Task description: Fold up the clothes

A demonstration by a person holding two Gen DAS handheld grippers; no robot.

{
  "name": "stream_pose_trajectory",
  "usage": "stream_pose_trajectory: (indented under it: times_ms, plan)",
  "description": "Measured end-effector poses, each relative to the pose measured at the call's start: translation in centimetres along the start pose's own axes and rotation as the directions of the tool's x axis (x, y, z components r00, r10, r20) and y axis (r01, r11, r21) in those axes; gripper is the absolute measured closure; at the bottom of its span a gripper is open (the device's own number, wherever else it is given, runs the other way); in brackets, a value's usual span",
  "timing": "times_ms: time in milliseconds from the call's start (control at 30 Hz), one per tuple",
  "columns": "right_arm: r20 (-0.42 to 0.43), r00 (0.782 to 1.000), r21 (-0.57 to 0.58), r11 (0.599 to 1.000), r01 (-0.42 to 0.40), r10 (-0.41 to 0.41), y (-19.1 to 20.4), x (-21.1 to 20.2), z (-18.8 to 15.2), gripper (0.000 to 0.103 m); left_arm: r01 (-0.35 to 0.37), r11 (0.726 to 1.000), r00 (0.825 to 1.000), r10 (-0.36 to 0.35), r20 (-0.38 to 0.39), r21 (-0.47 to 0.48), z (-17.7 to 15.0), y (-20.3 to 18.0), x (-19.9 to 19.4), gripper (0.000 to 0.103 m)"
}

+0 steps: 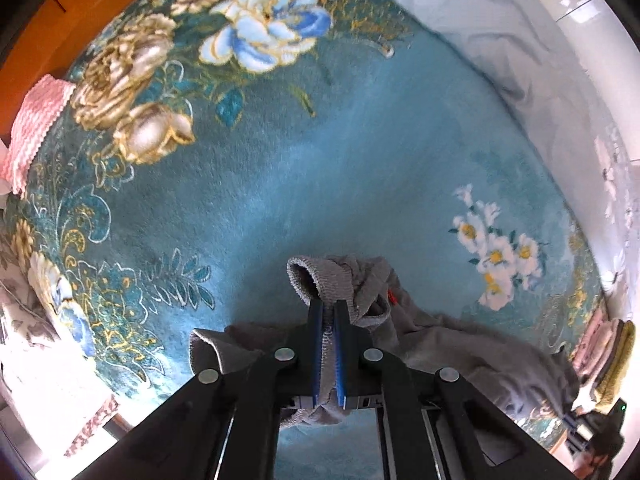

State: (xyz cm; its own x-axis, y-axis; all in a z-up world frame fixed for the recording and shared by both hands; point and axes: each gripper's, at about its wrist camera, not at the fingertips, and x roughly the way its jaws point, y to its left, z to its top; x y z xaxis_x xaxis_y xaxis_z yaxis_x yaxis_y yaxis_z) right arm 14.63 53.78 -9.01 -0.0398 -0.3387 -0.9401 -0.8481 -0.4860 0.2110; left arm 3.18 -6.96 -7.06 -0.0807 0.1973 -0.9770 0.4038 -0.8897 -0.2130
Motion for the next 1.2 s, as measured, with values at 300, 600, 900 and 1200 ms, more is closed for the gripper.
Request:
stream_pose_trajectory:
  times_ms: [300, 600, 900, 1200]
  plan:
    - [0.003, 1.000, -0.016, 1.000, -0.004, 0.004, -2.9, 0.5, -2.0, 0.097, 0.028, 1.000, 0.999, -0.028, 0.021, -0.014, -1.9, 0.3, -1.9, 0.099]
    - [0.280, 0.865, -0.197, 0.907, -0.372, 0.416, 2.5, -15.9, -1.0, 0.099, 0.152, 0.975, 0.902, -0.205, 0.381, 0.165, 1.2, -4.0, -15.7, 0.100]
    - [0.451, 0.770, -0.343, 0.884, -0.317, 0.451, -2.4, -24.2, -6.7, 0.099, 0.191, 0.947, 0.789, -0.304, 0.534, 0.258, -1.6, -1.0, -21.4, 0.102]
    - [0.022, 0.987, 0.201, 0.966, -0.160, 0.159, -15.5, -0.8, -8.9, 0.099, 0.033, 0.969, 0.997, -0.015, 0.076, -0.244, -6.3, 10.6, -2.4, 0.102]
